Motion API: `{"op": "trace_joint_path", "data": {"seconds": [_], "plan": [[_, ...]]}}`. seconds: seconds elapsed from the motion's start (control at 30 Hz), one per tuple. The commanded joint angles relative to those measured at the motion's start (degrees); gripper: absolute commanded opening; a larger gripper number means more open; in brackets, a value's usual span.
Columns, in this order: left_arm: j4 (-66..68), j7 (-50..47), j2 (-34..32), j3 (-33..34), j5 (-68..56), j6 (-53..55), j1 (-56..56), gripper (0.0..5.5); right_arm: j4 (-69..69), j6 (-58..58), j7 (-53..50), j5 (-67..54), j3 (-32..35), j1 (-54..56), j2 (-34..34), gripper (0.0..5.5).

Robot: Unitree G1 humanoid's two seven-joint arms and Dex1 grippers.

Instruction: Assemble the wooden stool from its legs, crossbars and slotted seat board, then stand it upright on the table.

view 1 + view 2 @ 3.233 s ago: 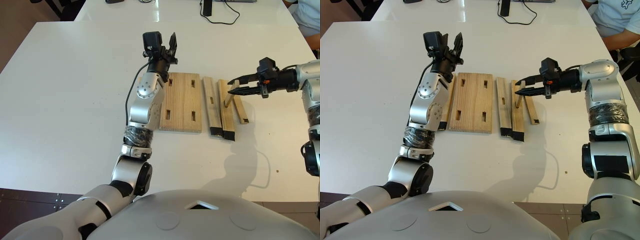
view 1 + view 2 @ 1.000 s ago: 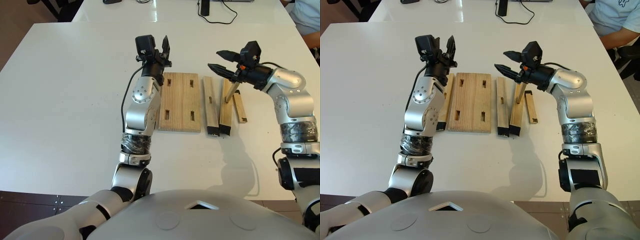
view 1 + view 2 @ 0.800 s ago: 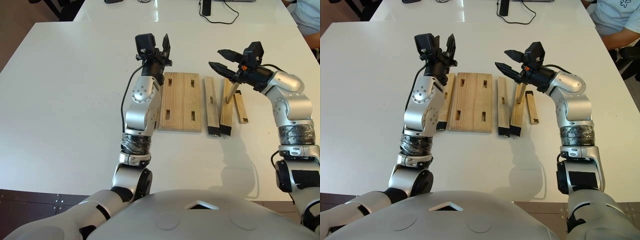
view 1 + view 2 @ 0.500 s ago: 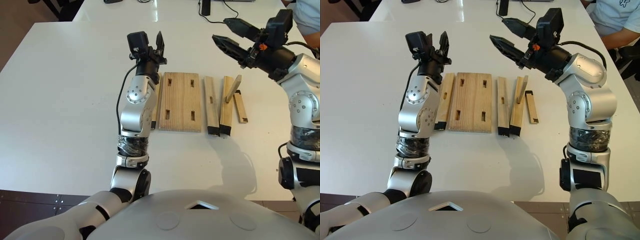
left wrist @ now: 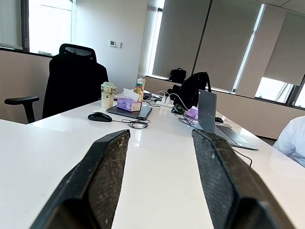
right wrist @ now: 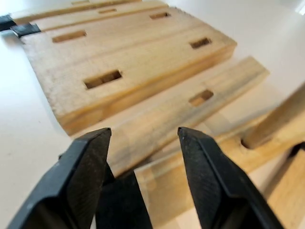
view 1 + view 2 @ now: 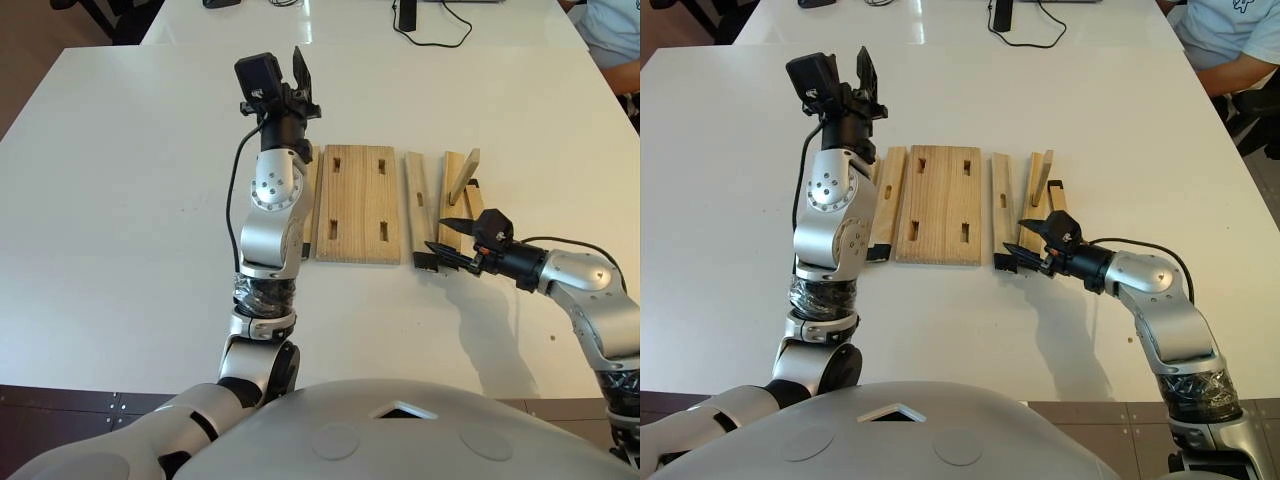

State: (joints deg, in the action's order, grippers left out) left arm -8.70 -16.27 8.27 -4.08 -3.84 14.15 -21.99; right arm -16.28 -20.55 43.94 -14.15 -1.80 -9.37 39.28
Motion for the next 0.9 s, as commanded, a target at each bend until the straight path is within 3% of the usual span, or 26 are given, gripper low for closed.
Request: {"op": "trace_joint_path", "data": {"seconds": [0.03,0.23,0.47,0.7,0.9], "plan": [[1.6,-2.6,5.2,-2.5,1.7,-1.4,3.6,2.43,6.2,2.3,-3.5,4.1,-0.1,4.9,-1.2,2.59],[4.8,-4.8,6.2,-3.3,1.3,-3.8,2.0,2.43,13.6,6.4,-3.3,8.7,-1.7,9.3,-0.1,2.59],[5.6,-5.5,5.8,-4.5,1.4,-5.1,1.7,2.43,19.1,8.8,-1.6,8.8,0.9,13.0,2.0,2.59],[6.7,-5.7,5.5,-3.8,0.8,-6.1,1.2,2.43,15.4,3.9,0.8,3.0,3.0,14.9,0.8,2.59],[6.8,-5.8,5.6,-4.2,0.8,-6.6,1.4,2.43,12.9,-6.3,-4.2,2.5,2.9,12.3,-1.5,2.59]]}}
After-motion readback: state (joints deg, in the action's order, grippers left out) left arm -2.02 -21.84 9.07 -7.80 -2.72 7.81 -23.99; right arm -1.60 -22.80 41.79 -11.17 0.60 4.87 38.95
